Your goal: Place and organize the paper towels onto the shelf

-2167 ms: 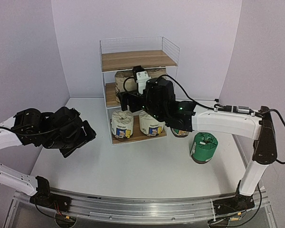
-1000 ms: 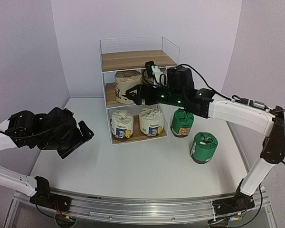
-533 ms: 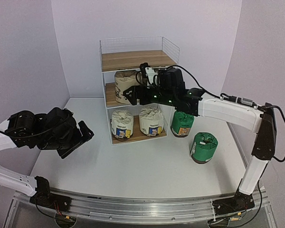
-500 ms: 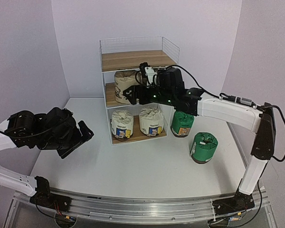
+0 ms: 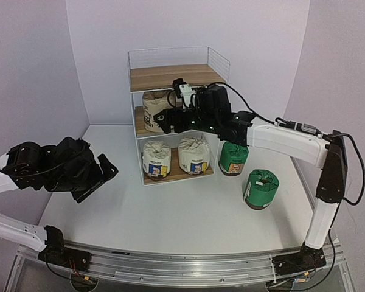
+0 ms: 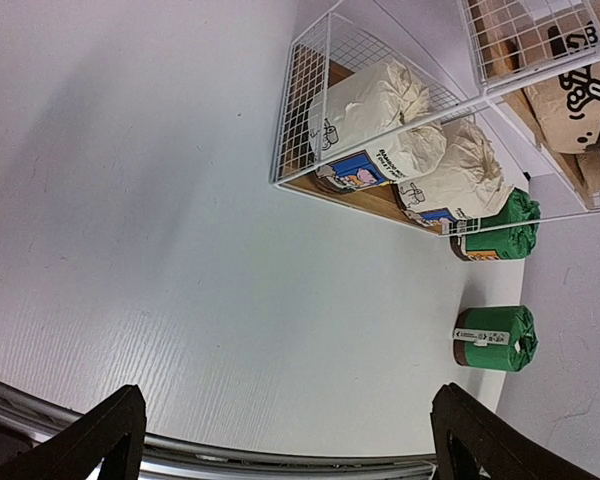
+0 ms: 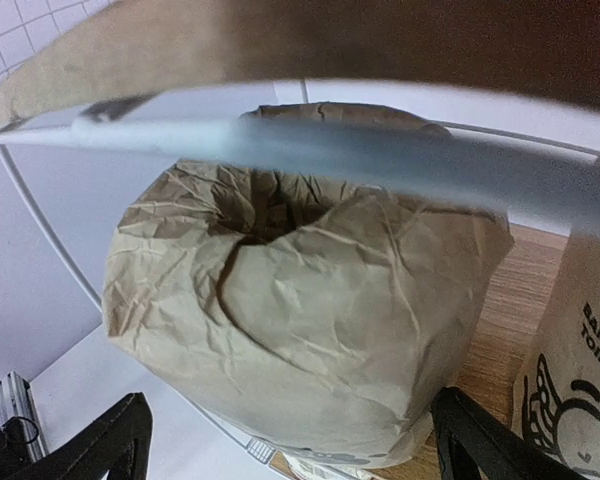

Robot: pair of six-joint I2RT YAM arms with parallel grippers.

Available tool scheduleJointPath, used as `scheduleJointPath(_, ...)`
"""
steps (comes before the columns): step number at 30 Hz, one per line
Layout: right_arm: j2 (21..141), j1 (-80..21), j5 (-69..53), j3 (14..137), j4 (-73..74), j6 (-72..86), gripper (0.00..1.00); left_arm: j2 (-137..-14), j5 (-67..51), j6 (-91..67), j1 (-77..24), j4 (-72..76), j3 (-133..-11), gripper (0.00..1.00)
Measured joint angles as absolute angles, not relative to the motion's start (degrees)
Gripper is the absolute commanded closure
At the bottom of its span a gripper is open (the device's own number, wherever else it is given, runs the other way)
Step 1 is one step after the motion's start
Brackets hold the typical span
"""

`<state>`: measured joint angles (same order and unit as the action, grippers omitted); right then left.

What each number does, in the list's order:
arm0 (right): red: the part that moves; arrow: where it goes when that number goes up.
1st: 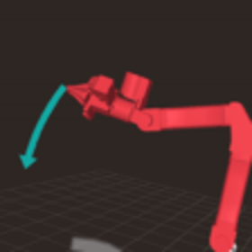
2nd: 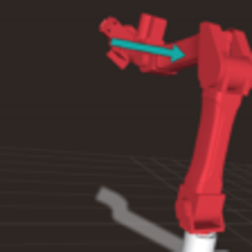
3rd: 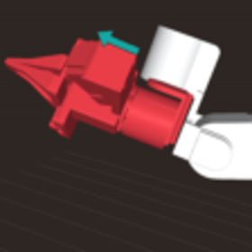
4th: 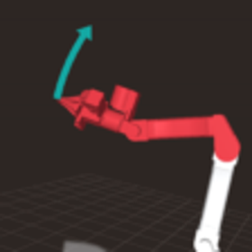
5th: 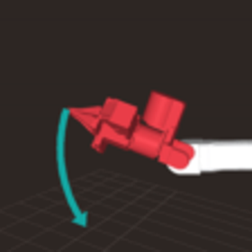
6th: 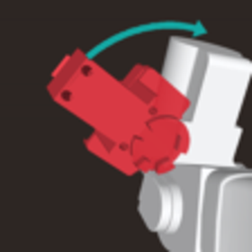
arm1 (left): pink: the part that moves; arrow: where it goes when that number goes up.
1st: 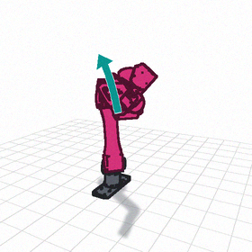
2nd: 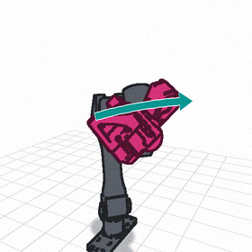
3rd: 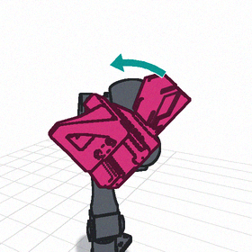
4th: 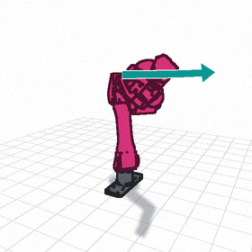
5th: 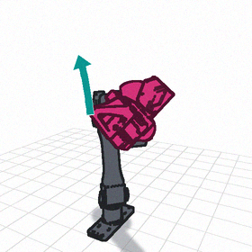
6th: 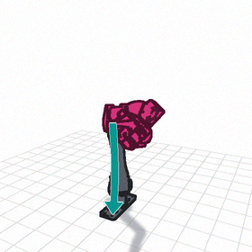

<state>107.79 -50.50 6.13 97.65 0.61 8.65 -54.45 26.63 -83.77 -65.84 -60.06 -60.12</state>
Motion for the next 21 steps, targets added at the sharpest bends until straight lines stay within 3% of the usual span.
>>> scheduleJointPath(21, 110.91, -50.50, 2.41, 101.82, -0.40, 8.71, 0.05, -52.77, 26.66, -83.96, -65.84, -61.04, -60.12, 0.00)
